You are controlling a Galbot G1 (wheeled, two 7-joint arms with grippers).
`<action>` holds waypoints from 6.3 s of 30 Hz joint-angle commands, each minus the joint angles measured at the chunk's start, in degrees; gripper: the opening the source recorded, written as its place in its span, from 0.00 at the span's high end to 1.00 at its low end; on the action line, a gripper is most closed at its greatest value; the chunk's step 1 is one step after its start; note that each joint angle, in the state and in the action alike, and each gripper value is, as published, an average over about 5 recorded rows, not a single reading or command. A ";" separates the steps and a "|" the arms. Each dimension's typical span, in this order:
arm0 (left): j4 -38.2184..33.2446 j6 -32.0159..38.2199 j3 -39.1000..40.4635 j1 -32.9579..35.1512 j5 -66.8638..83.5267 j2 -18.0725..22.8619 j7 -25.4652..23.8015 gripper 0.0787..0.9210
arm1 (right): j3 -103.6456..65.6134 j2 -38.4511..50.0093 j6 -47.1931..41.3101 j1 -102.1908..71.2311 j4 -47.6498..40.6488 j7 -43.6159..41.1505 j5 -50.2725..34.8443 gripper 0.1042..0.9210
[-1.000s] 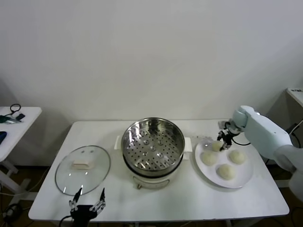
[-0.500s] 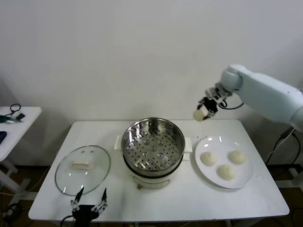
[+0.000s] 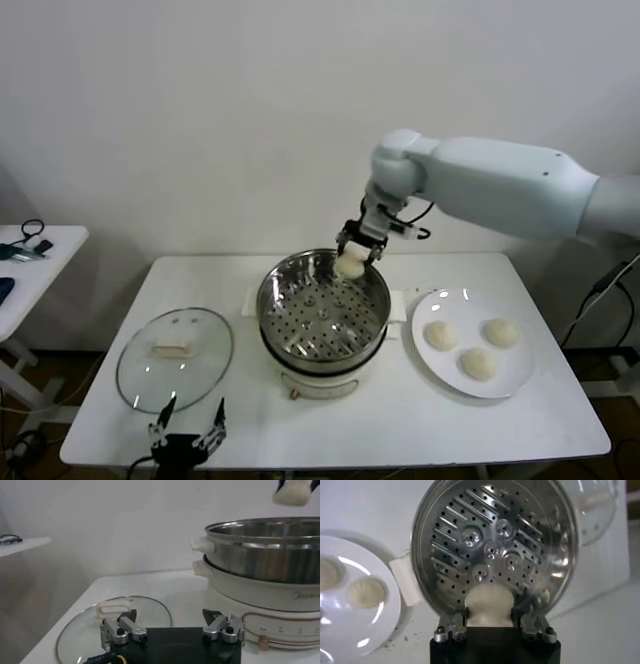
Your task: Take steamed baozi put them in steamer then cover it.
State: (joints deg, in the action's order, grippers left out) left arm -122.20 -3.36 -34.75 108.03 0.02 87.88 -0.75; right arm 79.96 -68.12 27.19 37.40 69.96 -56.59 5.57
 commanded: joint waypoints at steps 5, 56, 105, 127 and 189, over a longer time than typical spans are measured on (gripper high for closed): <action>0.17 0.80 0.18 0.42 -0.36 0.26 0.42 0.12 | -4.43 -9.83 8.23 -12.21 -13.15 5.46 15.25 0.41; 0.36 1.73 0.54 0.15 -0.97 0.39 0.83 0.12 | 0.24 25.82 -44.35 -19.17 -2.09 3.08 -23.63 0.12; -1.03 1.68 1.37 0.19 -1.44 0.09 1.17 0.12 | 8.71 4.01 -58.04 22.78 20.94 13.47 -66.06 0.33; -2.77 2.26 -0.09 1.73 -1.21 -0.05 1.34 0.12 | 8.67 -16.14 -59.40 -4.06 -2.24 17.63 -51.55 0.33; -4.11 2.74 1.03 2.92 -2.78 0.53 1.57 0.12 | -5.59 40.06 -43.48 -25.83 7.22 4.74 -15.55 0.12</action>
State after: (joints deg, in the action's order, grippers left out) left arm -126.36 -0.63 -33.77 110.92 -2.67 88.46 0.82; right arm 83.51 -27.47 -16.72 23.51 82.67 -52.38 -15.45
